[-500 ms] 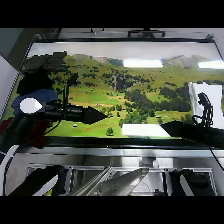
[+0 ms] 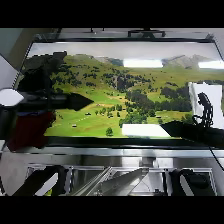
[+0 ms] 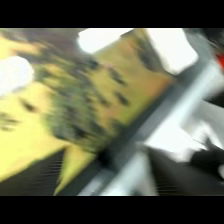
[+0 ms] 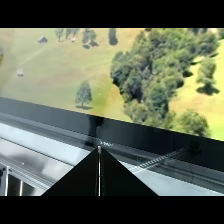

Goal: Fold the shirts.

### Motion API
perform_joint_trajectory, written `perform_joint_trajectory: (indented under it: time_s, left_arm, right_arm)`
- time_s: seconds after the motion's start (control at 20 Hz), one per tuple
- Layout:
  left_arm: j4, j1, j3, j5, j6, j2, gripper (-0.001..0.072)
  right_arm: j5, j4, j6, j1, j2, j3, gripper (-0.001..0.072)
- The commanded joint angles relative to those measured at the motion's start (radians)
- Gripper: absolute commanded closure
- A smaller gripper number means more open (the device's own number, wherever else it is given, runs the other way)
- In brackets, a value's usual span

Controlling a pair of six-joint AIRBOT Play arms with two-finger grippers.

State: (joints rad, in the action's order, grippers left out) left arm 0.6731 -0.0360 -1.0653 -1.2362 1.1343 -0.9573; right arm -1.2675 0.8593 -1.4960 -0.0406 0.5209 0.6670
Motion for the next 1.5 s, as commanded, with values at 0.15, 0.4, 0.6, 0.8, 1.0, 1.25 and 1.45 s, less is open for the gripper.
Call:
perform_joint_trajectory:
  time_s: [0.15,0.4,0.6,0.8,1.0,1.25,1.45]
  left_arm:
    - [0.536,0.304,-0.468,0.114,0.012,-0.34,-0.0013]
    - [0.592,0.394,-0.957,0.254,0.056,-0.88,-0.0013]
    - [0.591,0.398,-1.017,0.655,0.056,-1.14,-0.0013]
    - [0.591,0.377,-0.925,0.952,0.053,-1.256,0.0135]
    - [0.589,0.378,-1.045,0.879,0.054,-1.379,0.0138]
    - [0.591,0.379,-1.045,0.754,0.054,-1.333,0.0692]
    - [0.591,0.396,-1.041,0.447,0.054,-1.241,0.0692]
  right_arm:
    - [0.0,0.0,0.0,0.001,0.0,0.0,0.0697]
    - [0.0,0.0,0.0,0.001,0.0,0.0,0.0697]
    - [0.035,0.0,0.007,0.001,0.0,0.0,0.0697]
    - [0.04,-0.007,0.007,0.001,0.0,0.0,0.0697]
    - [0.04,-0.007,0.007,0.001,0.003,0.0,0.0697]
    - [0.041,-0.007,0.007,0.001,0.003,0.0,0.0697]
    - [0.04,-0.008,0.006,0.001,0.003,0.0,0.0697]
